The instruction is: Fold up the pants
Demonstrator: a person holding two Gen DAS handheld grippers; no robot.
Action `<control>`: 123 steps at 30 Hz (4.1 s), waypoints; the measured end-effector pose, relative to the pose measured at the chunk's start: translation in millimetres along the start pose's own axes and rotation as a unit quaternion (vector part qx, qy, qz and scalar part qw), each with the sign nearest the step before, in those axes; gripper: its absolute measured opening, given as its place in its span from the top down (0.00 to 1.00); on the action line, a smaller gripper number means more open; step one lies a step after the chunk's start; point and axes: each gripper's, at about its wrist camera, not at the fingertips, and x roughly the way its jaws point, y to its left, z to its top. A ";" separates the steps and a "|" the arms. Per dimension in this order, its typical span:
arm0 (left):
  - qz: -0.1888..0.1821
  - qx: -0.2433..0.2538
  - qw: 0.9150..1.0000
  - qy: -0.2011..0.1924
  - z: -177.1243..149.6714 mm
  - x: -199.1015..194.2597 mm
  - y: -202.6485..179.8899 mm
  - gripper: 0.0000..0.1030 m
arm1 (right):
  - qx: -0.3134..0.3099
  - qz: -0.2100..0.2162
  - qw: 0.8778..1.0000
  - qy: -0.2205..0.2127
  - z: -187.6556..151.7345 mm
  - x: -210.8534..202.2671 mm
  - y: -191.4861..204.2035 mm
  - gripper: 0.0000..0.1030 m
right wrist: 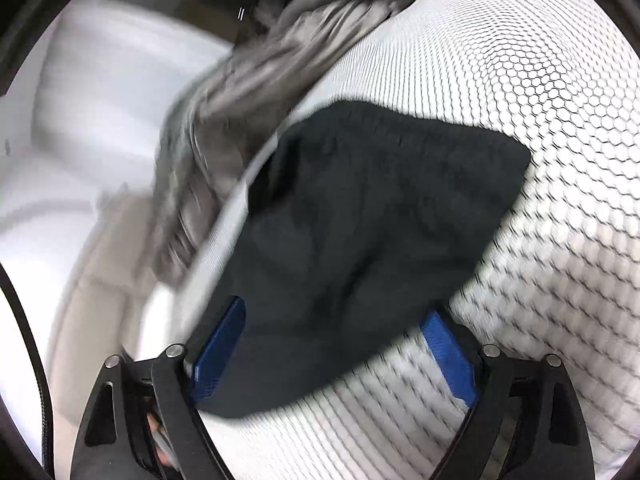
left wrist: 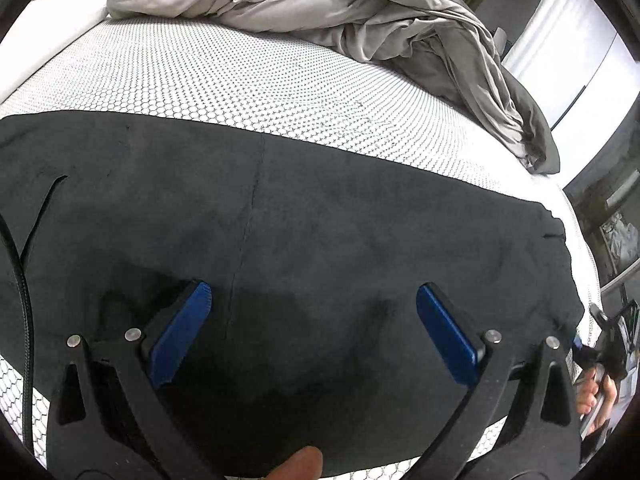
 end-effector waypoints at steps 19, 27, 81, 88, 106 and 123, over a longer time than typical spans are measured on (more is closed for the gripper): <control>-0.003 -0.005 1.000 -0.002 4.2 -7.4 26.1 0.01 | 0.014 -0.089 0.996 -0.010 4.1 -20.6 -8.6 0.83; -0.017 0.023 0.999 -0.023 5.4 -21.2 9.7 0.01 | -0.083 -0.217 0.956 -0.180 18.0 -87.6 33.5 0.64; 0.020 0.192 0.980 0.050 -1.5 65.7 -92.5 0.04 | -0.331 -0.377 0.864 -0.032 6.5 95.5 113.9 0.08; -0.010 0.158 0.987 0.011 35.6 64.4 -102.5 0.04 | -0.411 -0.267 0.872 0.014 -39.6 150.0 190.0 0.08; 0.034 0.187 0.980 0.053 31.9 111.1 -100.1 0.02 | -0.337 -0.452 0.825 -0.044 35.5 141.9 114.8 0.06; 0.030 0.174 0.982 0.058 34.6 121.4 -103.4 0.02 | -0.457 -0.343 0.818 0.065 -2.6 235.4 177.1 0.07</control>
